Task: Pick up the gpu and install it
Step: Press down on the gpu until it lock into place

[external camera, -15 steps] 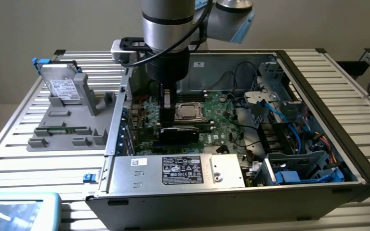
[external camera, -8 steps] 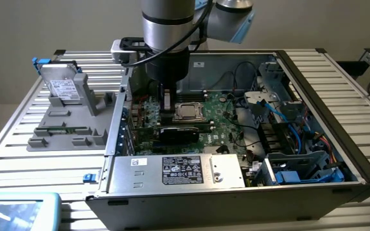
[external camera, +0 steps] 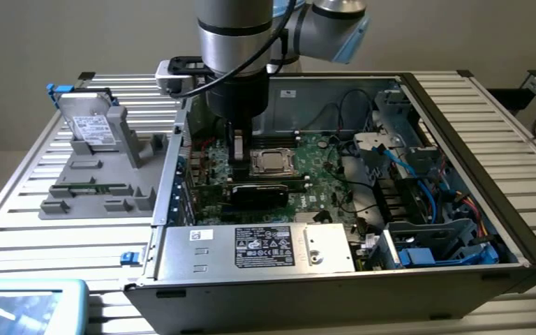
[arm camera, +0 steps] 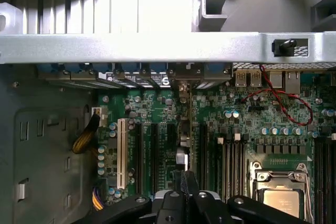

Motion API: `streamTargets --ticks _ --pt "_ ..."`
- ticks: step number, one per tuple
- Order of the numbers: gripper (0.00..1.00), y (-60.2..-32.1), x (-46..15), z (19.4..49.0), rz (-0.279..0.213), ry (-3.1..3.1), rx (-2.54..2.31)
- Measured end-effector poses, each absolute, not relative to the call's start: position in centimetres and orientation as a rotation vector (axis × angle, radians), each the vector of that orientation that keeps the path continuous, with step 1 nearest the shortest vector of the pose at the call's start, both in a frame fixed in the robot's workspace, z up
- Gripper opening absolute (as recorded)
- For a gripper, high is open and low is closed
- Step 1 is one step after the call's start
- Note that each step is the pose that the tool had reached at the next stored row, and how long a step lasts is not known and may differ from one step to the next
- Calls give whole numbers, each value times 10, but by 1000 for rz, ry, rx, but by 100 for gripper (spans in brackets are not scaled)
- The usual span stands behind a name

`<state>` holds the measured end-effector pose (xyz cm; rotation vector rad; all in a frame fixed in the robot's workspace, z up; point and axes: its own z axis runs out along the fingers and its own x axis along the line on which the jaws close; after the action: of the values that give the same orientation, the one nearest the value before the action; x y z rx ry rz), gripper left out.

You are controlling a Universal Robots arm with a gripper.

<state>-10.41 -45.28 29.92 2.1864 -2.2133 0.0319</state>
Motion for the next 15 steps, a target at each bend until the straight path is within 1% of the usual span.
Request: streamTargets --ticks 15 --pt "12 -447 -114 279 39 -2215 2188"
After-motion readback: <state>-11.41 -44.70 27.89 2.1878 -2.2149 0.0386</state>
